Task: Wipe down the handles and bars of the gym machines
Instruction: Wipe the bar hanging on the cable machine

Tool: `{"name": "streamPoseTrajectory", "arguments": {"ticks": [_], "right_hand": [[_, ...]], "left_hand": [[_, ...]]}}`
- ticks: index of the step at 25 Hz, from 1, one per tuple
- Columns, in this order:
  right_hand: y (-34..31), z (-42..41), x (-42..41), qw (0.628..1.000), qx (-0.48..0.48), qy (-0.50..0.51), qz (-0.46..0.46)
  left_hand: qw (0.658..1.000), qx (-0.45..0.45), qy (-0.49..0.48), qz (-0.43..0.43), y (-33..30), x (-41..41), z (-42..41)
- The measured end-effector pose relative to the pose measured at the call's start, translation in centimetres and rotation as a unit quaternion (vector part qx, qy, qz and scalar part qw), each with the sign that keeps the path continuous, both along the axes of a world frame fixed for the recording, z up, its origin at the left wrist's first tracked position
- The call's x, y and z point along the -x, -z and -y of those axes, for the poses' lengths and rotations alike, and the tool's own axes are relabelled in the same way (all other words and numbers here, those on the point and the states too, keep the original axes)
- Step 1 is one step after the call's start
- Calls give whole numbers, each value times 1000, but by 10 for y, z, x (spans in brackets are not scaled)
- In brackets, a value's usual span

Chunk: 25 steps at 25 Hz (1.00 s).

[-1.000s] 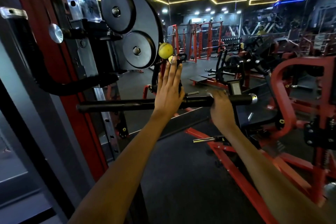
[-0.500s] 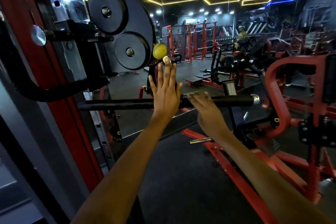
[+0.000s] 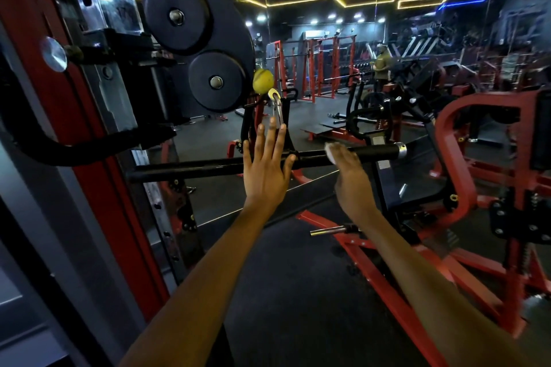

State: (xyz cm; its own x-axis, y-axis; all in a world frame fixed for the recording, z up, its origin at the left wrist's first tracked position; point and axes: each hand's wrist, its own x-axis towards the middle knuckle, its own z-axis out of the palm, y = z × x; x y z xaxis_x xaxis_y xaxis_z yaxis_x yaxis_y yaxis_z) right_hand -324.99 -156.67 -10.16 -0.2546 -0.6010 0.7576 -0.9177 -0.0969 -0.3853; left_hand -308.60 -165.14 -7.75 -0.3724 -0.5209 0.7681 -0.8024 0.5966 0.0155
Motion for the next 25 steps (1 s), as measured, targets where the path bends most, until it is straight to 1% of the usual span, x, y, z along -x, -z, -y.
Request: {"name": "streamPoseTrajectory", "arguments": {"ticks": [1, 2, 5, 6, 7, 9, 10, 11, 13, 14, 17, 19, 21, 24, 25], "right_hand": [[-6, 3, -1, 999, -7, 12, 39], [-12, 8, -10, 999, -16, 11, 35], [-20, 25, -31, 992, -46, -61, -97], [-24, 28, -23, 990, -46, -66, -113], [-28, 31, -9, 993, -52, -46, -94], [-35, 35, 5, 999, -50, 0, -17], [-39, 38, 0, 999, -45, -1, -7], [-40, 41, -14, 998, -47, -21, -30], [-37, 44, -33, 990, -55, -74, -108], [-37, 47, -30, 988, -54, -83, -117], [-44, 52, -3, 995, -79, -33, -46], [-45, 51, -5, 994, -94, -29, -51], [-43, 50, -9, 992, -87, -55, -78], [-44, 48, -5, 996, -60, -57, -31], [-42, 47, -7, 995, -61, -67, -43]], "left_hand": [[1000, 8, 0, -3, 4, -3, 2], [1000, 15, -3, -3, 7, -4, 3], [999, 15, -36, 17, 15, -11, 5], [998, 7, -47, 33, 15, -14, 5], [997, -3, -55, 50, 14, -16, 4], [996, -24, -54, 68, 11, -20, 3], [996, -25, -52, 70, 10, -20, 2], [996, -24, -53, 71, 10, -20, 1], [995, -27, -56, 76, 8, -23, 1], [995, -30, -54, 83, 7, -25, 1], [994, -24, -35, 102, 7, -32, -1], [993, -4, -64, 94, 11, -31, -5], [990, 15, -119, 69, 17, -25, -11], [988, 12, -139, 67, 24, -24, -13], [988, 15, -140, 69, 26, -26, -12]]}}
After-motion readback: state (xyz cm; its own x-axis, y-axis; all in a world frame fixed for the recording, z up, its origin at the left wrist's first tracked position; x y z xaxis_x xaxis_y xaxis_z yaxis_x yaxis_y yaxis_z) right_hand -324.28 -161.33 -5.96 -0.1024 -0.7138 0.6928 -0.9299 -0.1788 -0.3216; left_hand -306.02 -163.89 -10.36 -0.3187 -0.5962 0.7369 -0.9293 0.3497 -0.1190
